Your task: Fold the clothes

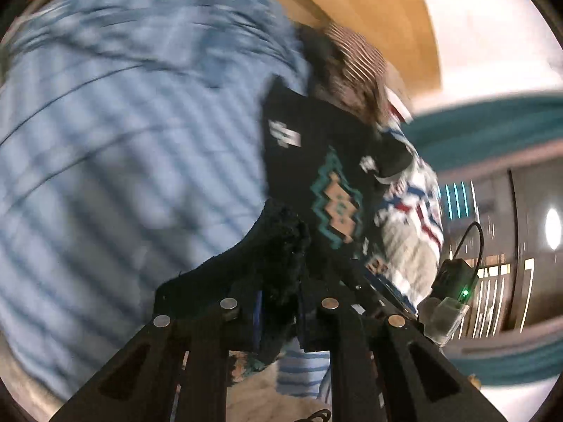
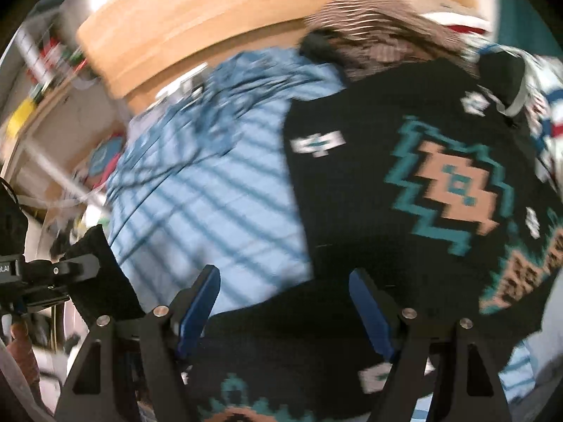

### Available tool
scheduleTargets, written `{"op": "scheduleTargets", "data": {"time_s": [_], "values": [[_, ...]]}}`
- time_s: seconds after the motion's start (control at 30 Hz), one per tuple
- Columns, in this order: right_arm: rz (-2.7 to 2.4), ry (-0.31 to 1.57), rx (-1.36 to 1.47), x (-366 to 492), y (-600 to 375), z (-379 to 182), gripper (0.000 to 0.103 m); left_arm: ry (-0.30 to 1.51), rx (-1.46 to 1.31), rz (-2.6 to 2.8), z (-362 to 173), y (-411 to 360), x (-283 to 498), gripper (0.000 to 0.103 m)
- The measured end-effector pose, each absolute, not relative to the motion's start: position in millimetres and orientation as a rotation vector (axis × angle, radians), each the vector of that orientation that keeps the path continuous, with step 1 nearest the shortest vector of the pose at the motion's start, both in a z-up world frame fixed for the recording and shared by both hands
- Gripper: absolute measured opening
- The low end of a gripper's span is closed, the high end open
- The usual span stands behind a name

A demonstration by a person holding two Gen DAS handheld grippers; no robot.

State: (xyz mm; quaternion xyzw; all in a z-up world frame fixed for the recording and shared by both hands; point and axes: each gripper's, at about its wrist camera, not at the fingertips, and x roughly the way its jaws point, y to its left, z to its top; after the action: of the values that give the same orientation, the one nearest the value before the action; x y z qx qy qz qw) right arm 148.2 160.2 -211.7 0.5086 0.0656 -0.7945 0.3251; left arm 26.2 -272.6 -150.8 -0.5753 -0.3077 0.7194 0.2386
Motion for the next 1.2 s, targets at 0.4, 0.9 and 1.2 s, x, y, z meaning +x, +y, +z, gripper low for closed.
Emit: {"op": "scheduleTargets", "data": {"time_s": [0.4,0.9,1.2], "values": [[-2.279,-0.008,1.475,94,246,-228,0.081,-0.550,-1.803,1.791,-203,-152,-7,0.018],[-2.182,-0.020,1.573,94,234,-258,0.081,-0.823,-1.637,2.061,-172,-250,25,0.072],[-1.801,-0.172,1.744,103,206,-303,0.081,-0.844,-1.938,1.934,-239,-274,61,0.072]]}}
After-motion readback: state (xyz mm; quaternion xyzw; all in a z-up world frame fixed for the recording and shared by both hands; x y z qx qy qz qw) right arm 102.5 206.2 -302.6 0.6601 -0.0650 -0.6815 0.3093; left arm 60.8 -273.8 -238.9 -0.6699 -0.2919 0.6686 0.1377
